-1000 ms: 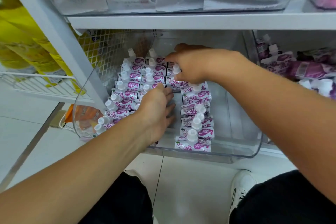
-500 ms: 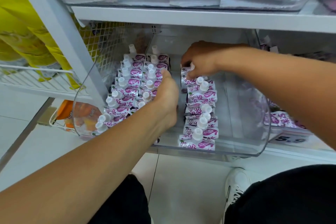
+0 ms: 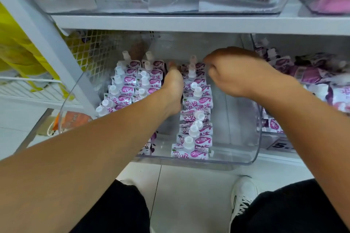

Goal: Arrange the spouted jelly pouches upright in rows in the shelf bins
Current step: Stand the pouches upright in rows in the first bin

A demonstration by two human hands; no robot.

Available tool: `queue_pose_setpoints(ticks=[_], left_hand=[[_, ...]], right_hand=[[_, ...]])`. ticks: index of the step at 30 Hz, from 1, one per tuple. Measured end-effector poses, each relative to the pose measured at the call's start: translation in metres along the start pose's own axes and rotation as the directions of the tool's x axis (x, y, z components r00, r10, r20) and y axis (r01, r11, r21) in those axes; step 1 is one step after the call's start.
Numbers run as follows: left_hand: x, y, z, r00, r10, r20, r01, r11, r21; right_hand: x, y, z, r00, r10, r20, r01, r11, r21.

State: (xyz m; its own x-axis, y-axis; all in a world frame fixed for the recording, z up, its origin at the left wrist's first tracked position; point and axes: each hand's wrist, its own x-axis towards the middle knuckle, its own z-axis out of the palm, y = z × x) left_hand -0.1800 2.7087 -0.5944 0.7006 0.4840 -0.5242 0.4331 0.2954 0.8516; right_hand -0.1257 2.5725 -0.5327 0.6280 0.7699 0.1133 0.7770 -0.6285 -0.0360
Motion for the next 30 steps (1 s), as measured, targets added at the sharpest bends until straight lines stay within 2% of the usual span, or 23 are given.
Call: queue_pose_setpoints(ticks=[4,8,10,12,15,18,21,24,27,30], left_hand=[[0.017,-0.008,0.004,0.999,-0.017,0.051,0.016,1.0,0.027],[0.008,-0.003,0.014,0.995,-0.05,0.086,0.048,0.999,0.025],[-0.001,-0.001,0.024,0.994,-0.031,0.109,0.025,0.998,0.054],[-0.018,0.003,0.035,0.988,-0.009,0.153,0.007,1.0,0.009],[-0.039,0.007,0.045,0.978,0.016,0.207,-0.023,0.999,0.032],[-0.043,0.006,0.03,0.956,-0.022,0.292,-0.005,0.996,0.091],[-0.039,-0.011,-0.001,0.975,-0.011,0.22,-0.023,0.989,0.149],[-0.049,-0.033,-0.033,0.979,-0.045,0.198,0.005,0.98,0.197],[-0.071,-0.041,-0.04,0.971,-0.047,0.233,0.018,0.992,0.125],[-0.077,-0.036,-0.027,0.942,-0.174,0.285,0.146,0.982,0.117]], right_hand=[[0.003,0.006,0.003,0.996,0.005,-0.084,0.006,0.992,0.129],[0.005,0.01,0.011,0.996,0.039,-0.085,-0.028,0.992,0.126],[0.006,0.009,0.011,0.993,0.083,-0.079,-0.072,0.988,0.134],[0.008,0.007,0.01,0.988,0.122,-0.092,-0.106,0.981,0.162],[0.009,0.006,0.01,0.98,0.138,-0.145,-0.103,0.97,0.222],[0.007,0.008,0.008,0.979,0.137,-0.152,-0.097,0.964,0.249],[0.006,0.008,0.006,0.982,0.126,-0.138,-0.088,0.964,0.252],[0.005,0.006,0.005,0.985,0.124,-0.122,-0.091,0.964,0.248],[0.003,0.005,0.004,0.985,0.129,-0.115,-0.098,0.966,0.238],[0.002,0.003,0.003,0.984,0.139,-0.111,-0.107,0.962,0.253]])
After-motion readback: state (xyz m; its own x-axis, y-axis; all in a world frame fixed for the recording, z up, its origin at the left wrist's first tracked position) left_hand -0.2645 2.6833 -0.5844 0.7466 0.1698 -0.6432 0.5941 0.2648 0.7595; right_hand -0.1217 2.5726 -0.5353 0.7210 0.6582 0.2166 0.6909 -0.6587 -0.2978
